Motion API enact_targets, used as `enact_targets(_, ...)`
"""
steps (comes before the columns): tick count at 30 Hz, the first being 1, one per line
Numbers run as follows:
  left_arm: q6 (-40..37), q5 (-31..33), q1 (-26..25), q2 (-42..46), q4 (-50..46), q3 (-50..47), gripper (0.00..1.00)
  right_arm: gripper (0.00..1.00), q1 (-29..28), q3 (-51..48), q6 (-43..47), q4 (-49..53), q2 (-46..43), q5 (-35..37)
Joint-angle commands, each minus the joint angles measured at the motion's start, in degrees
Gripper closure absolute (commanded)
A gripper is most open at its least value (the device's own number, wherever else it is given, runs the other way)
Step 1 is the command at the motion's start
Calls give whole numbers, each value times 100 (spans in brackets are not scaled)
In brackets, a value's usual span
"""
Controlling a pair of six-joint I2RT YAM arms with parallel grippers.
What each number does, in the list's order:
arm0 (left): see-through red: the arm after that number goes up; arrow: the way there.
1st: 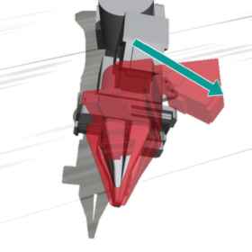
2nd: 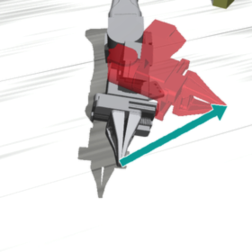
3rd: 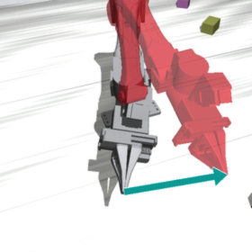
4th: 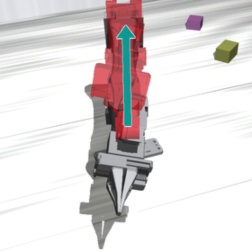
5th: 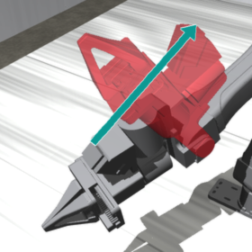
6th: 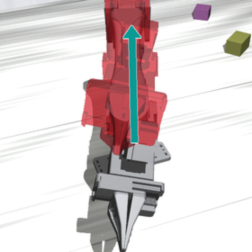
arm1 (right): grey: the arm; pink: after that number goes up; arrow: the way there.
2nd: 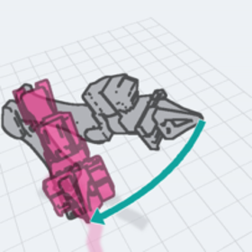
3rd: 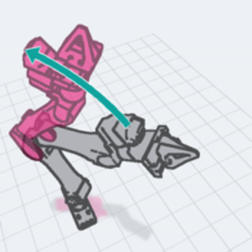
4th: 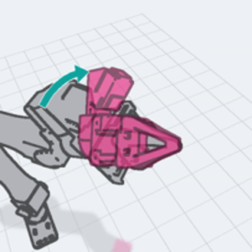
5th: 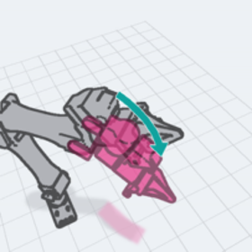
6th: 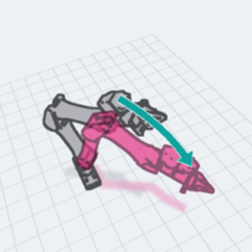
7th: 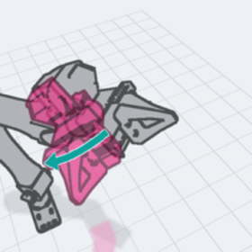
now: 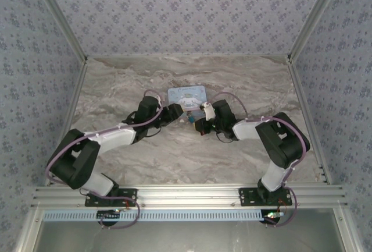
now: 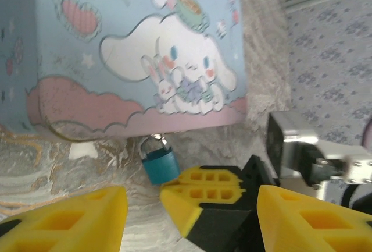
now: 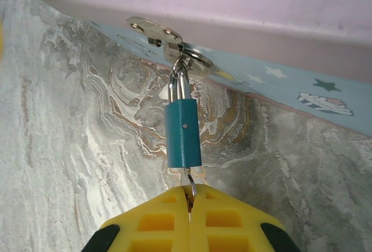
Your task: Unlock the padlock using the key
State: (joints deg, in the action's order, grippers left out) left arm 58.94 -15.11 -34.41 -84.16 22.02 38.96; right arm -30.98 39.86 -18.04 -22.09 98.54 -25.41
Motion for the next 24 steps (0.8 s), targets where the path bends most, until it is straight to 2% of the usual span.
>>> enact_targets(1,-156,135,62,301,626,-193,40,100,-10,194,-520,168,-106,-172)
enact_targets(9,3,175,185,490,1719,-834,41,100,-25,262,-1096,256,-216,-42)
enact_targets(13,263,0,209,311,1916,-898,44,100,-35,326,-1442,249,-166,-109)
enact_targets(17,717,-135,212,-52,2400,-1003,47,100,-106,353,-1655,240,-126,-52)
enact_targets(24,1521,-352,4,-1184,3572,-937,55,100,-167,380,-1760,257,-82,-14)
